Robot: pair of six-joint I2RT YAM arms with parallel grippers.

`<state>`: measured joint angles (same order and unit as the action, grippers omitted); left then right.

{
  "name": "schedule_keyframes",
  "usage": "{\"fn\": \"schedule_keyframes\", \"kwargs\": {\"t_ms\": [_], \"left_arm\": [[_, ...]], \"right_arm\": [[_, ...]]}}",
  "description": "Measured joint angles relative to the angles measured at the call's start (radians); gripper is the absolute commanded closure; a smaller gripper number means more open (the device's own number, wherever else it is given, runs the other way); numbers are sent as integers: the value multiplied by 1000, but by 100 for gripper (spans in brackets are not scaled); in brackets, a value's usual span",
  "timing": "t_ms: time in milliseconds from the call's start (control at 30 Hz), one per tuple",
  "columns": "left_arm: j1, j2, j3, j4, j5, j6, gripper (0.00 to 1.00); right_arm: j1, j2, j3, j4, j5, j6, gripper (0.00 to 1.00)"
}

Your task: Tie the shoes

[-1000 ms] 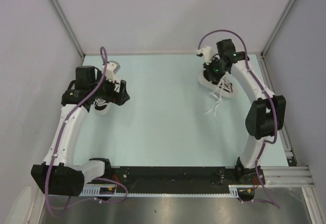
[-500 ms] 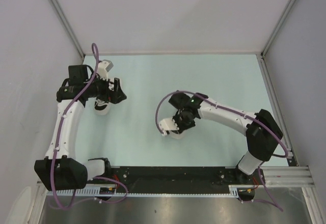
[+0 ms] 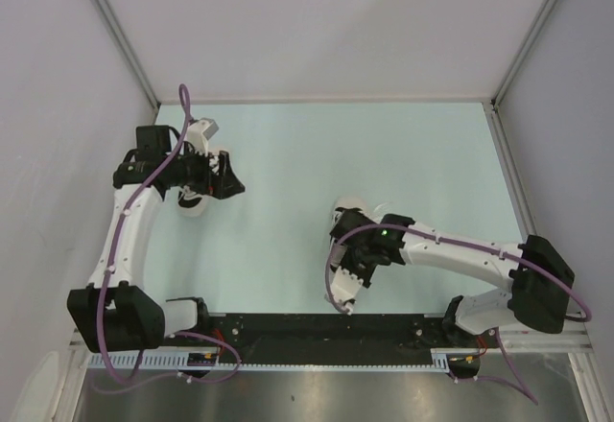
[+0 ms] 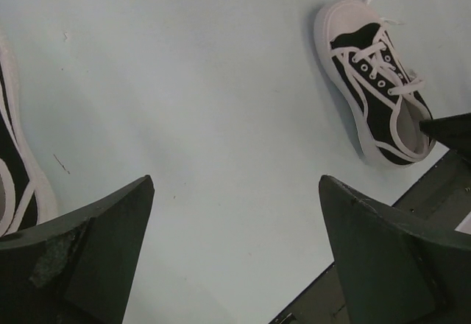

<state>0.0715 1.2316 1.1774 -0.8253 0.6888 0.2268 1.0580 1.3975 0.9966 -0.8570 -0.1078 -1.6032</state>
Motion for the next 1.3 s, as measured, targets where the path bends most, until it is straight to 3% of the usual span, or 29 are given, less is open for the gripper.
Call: {"fn": "schedule_keyframes", "kwargs": {"t_ms": [267, 300, 333, 400, 433, 533, 600, 733, 833, 900, 1033, 1100, 1300], "left_arm": [[0, 5, -21, 17, 20, -2, 0], [0, 5, -24, 18, 22, -2, 0], [0, 5, -26, 18, 23, -1, 0], [-6, 5, -30, 23, 22, 1, 0], [-10, 5, -33, 24, 21, 2, 0], [-46, 5, -43, 35, 5, 12, 0], [-92, 5, -44, 42, -16, 19, 0], [-251, 27, -23, 85, -73, 16, 1], [-372, 142, 94, 126, -108, -2, 2], [-442, 246, 197, 156, -131, -21, 7], [-592, 515, 441, 209, -171, -80, 21], [-665, 656, 568, 217, -194, -99, 33], [-827, 979, 811, 198, -241, -147, 39]], "right_arm": [[-28, -98, -215, 162, 0, -282, 98], [-35, -98, -223, 177, -6, -295, 92], [-41, -98, -229, 196, -10, -307, 77], [-55, -98, -237, 244, -13, -325, 57], [-63, -100, -241, 275, -14, -334, 32], [-78, -142, -248, 334, -22, -326, 7], [-79, -217, -251, 339, -28, -297, 0], [-80, -441, -251, 291, -42, -190, 0], [-123, -621, -250, 236, -50, -23, 1], [-192, -696, -250, 211, -57, 92, 2], [-435, -832, -251, 180, -66, 375, 0], [-577, -880, -251, 180, -66, 496, 0], [-977, -889, -242, 188, -130, 822, 0]]}}
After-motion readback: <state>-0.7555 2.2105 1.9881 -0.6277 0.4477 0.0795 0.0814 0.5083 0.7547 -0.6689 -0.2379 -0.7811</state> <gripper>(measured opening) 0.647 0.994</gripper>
